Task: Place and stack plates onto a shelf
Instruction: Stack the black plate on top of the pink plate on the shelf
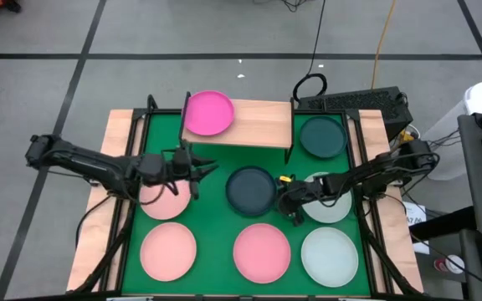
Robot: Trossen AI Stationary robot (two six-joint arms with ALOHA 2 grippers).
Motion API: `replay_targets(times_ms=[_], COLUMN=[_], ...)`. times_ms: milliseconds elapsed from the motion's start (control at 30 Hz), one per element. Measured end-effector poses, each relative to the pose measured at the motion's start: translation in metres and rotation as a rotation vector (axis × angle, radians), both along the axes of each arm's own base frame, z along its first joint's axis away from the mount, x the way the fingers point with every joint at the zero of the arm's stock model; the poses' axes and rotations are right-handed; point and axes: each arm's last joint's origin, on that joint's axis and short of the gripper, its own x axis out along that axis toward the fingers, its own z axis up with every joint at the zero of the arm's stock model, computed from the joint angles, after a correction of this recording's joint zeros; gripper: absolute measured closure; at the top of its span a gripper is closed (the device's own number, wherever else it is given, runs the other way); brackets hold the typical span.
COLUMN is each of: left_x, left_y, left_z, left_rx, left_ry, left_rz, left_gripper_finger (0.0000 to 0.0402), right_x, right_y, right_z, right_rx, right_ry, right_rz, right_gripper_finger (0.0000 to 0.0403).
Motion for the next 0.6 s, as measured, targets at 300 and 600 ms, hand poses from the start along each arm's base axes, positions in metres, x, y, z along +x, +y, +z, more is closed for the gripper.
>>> replay_targets(times_ms=[300, 600], left_x=[-0.0094, -0.0067], left_y=[0.0006, -0.0039], left_z=[0.0079, 0.003], left_rx=[0.003, 0.002], left_ry=[-0.025, 0.004], left_rz=[0.001, -0.017], left_gripper_finger=[0.0309, 0.0309], right_x=[0.0017, 0.0015], right_y=[-0.0021, -0.002], right_z=[-0.0005, -0.0006], right_rx=[-0.086, -0.09], right_ry=[-0.022, -0.022], right_rz=[-0.024, -0.015], right_gripper_finger=[0.0284, 0.0395])
